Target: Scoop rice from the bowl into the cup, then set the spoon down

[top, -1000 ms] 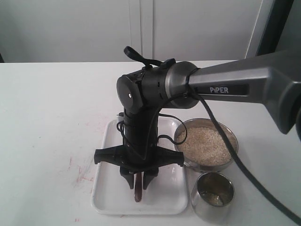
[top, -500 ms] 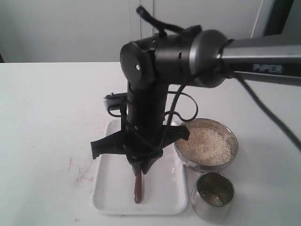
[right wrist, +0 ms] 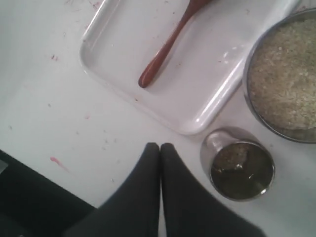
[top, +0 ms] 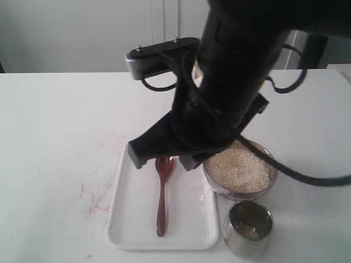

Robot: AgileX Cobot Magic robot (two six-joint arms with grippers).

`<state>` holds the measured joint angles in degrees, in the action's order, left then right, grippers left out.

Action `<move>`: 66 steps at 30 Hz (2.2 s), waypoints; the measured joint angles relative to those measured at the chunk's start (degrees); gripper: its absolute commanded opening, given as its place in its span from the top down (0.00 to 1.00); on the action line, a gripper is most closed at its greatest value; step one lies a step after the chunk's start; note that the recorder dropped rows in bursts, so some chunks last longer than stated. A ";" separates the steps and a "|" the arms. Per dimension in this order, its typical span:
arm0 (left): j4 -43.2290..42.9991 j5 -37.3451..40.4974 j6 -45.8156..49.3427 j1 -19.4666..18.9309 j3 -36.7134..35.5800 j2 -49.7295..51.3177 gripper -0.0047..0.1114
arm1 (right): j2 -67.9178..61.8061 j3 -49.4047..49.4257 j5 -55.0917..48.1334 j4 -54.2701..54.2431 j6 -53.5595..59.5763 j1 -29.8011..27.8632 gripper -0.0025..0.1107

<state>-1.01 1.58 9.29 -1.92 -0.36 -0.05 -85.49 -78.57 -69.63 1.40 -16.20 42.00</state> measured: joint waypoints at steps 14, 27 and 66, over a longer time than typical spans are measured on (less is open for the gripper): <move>0.00 0.00 0.00 0.00 0.00 0.00 0.84 | 23.81 17.36 -0.27 6.82 3.75 0.00 0.98; 0.00 0.00 0.00 0.00 0.00 0.00 0.84 | 47.99 22.16 -0.50 5.23 3.75 0.00 0.98; 0.00 0.00 0.00 0.00 0.00 0.00 0.84 | 72.36 46.67 58.94 2.65 0.41 -26.84 0.98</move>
<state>-1.01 1.58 9.29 -1.92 -0.36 -0.05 -13.13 -31.90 -10.69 4.05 -15.79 15.16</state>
